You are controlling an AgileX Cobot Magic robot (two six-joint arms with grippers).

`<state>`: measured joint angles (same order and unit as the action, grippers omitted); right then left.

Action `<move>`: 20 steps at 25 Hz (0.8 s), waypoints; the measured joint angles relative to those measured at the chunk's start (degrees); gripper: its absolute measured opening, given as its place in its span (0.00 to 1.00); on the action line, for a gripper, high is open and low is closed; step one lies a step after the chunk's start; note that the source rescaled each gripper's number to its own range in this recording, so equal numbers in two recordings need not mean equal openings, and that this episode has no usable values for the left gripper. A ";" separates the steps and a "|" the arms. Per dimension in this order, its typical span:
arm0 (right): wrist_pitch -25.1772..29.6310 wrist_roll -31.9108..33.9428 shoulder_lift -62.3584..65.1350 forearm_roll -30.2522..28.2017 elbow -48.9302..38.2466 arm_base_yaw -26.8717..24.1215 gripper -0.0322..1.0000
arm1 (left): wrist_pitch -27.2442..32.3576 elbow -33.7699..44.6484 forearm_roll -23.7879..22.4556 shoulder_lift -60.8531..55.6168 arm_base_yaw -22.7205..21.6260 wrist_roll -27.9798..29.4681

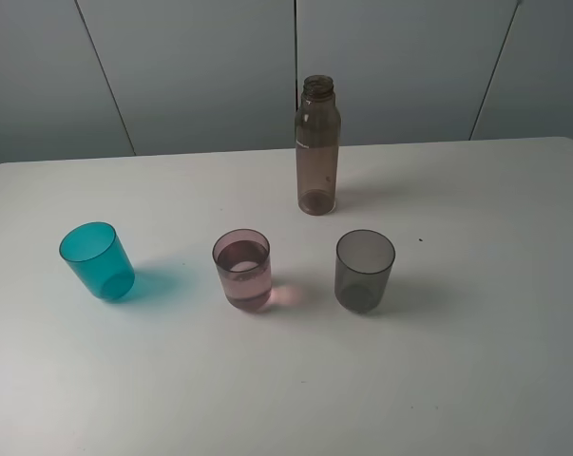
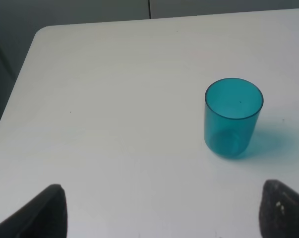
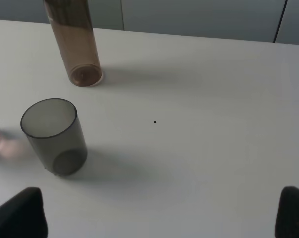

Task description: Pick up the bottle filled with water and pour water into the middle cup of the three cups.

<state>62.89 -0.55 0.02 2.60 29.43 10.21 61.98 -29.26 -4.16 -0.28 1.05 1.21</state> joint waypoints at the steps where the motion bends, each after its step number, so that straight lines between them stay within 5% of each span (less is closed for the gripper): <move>1: 0.00 0.00 0.00 0.00 0.00 0.00 0.99 | 0.00 0.00 0.00 0.00 0.00 0.00; 10: 0.00 0.00 0.00 0.00 0.00 -6.92 0.99 | 0.00 0.00 0.00 0.00 0.00 0.00; 20: 0.00 0.00 0.00 0.00 0.00 -7.55 0.99 | 0.00 0.00 0.00 0.00 0.00 0.00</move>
<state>62.89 -0.55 0.02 2.60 29.43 2.66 61.98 -29.26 -4.16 -0.28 1.05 1.21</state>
